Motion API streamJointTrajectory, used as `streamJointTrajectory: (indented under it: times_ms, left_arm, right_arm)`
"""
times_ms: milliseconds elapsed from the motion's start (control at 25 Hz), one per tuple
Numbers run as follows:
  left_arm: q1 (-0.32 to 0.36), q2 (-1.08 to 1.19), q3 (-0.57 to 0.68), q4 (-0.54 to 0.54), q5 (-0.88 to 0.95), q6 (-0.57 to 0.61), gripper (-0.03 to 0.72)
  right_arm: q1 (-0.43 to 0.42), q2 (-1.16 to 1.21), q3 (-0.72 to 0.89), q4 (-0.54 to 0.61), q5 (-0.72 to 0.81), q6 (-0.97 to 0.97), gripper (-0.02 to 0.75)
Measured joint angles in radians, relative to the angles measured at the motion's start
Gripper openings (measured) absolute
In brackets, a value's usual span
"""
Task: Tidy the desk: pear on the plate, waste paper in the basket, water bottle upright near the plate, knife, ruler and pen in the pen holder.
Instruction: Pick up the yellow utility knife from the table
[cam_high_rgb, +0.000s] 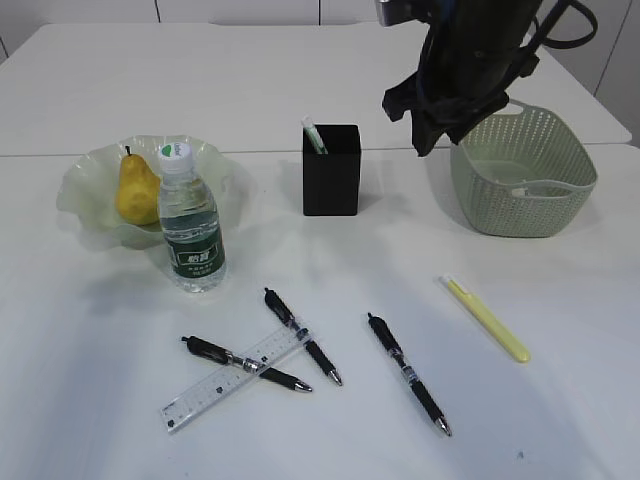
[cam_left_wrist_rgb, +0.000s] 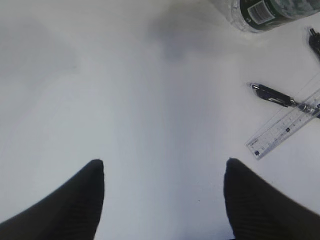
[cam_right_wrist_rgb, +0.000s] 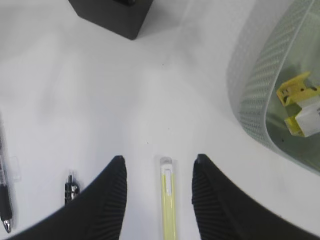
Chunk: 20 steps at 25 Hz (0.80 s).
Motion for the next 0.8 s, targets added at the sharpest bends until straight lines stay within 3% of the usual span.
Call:
streamJointTrajectory:
  times_ms: [200, 400, 800]
  left_arm:
    - [0.000, 0.000, 0.000, -0.002, 0.002, 0.000, 0.528]
    - [0.000, 0.000, 0.000, -0.002, 0.002, 0.000, 0.528]
    - [0.000, 0.000, 0.000, -0.002, 0.006, 0.000, 0.528]
  right_arm:
    - [0.000, 0.000, 0.024, -0.015, 0.038, -0.004, 0.326]
    - [0.000, 0.000, 0.159, -0.019, 0.036, -0.026, 0.326]
    - [-0.050, 0.000, 0.366, 0.000, -0.091, -0.077, 0.326]
